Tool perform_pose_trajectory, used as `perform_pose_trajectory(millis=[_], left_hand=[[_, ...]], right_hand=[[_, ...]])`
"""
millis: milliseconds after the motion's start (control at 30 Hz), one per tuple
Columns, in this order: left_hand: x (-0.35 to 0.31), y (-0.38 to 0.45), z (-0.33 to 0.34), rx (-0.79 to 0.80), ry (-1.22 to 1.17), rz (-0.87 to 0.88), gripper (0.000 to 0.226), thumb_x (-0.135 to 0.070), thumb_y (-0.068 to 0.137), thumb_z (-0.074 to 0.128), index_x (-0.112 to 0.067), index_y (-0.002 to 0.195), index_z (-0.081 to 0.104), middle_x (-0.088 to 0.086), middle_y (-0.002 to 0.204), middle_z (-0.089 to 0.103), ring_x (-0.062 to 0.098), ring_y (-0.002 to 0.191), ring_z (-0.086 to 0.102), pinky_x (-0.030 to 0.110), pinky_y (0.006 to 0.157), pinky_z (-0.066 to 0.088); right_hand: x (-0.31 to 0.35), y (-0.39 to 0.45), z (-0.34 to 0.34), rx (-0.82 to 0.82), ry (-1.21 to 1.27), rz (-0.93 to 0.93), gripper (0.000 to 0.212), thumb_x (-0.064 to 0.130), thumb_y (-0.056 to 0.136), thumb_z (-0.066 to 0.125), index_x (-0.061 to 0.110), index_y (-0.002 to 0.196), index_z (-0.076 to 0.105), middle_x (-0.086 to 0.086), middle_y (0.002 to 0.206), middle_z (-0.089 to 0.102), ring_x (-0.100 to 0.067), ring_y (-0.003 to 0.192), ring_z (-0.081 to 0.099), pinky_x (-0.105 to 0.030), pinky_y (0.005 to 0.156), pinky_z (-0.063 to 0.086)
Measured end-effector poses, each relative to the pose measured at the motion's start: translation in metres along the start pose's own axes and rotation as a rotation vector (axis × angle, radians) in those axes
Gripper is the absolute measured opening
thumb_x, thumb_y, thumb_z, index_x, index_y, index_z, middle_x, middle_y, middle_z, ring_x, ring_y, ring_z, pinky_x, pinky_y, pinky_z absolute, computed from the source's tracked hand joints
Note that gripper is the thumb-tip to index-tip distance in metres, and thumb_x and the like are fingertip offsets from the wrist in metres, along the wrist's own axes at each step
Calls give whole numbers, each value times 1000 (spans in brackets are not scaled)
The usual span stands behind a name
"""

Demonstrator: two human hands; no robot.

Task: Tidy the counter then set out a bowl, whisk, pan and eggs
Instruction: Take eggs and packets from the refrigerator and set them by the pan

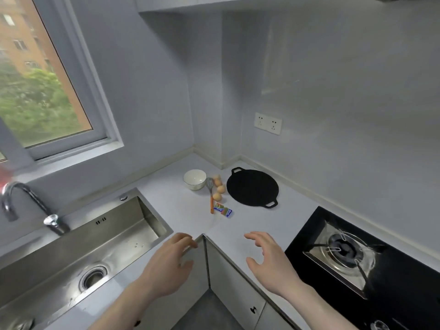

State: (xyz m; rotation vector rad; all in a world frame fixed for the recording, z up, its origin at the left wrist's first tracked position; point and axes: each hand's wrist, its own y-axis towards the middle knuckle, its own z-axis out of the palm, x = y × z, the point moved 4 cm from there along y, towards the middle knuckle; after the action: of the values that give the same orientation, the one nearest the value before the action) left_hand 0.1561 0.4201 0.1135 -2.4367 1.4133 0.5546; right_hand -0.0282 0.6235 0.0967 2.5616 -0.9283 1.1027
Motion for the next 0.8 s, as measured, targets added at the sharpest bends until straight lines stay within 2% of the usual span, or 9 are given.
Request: perform_pose_trajectory(millis=[100, 333, 467, 600, 800], left_hand=[[11, 41, 1, 3, 8, -26, 31, -32, 92, 57, -42, 122, 54, -28, 137, 41, 2, 118, 53, 16, 90, 40], [48, 120, 18, 68, -6, -74, 32, -34, 91, 58, -41, 122, 53, -25, 136, 44, 3, 117, 54, 21, 92, 45], [61, 180, 27, 120, -12, -48, 34, -31, 94, 59, -36, 127, 54, -18, 138, 45, 9, 120, 55, 23, 94, 47], [73, 239, 43, 213, -5, -24, 37, -27, 92, 58, -34, 128, 54, -13, 138, 46, 13, 113, 58, 30, 94, 51], [104, 339, 47, 304, 46, 30, 41, -24, 89, 58, -31, 129, 54, -10, 135, 49, 16, 110, 61, 31, 90, 51]], right_hand=[[-11, 51, -1, 49, -2, 21, 51, 24, 93, 60, 36, 141, 47, 28, 138, 39, 6, 124, 43, -13, 104, 35], [-33, 135, 8, 106, -27, 110, 53, 21, 93, 60, 34, 143, 46, 23, 137, 41, 1, 122, 45, -19, 105, 41], [-47, 177, 21, 115, -33, 165, 53, 21, 93, 59, 31, 144, 47, 19, 141, 41, -1, 124, 46, -21, 107, 41], [-63, 210, 40, 127, -32, 268, 53, 22, 95, 59, 31, 145, 45, 17, 143, 40, -5, 128, 48, -22, 107, 43], [-75, 269, 57, 105, -77, 384, 53, 20, 94, 59, 28, 144, 47, 12, 145, 43, -9, 126, 52, -22, 105, 43]])
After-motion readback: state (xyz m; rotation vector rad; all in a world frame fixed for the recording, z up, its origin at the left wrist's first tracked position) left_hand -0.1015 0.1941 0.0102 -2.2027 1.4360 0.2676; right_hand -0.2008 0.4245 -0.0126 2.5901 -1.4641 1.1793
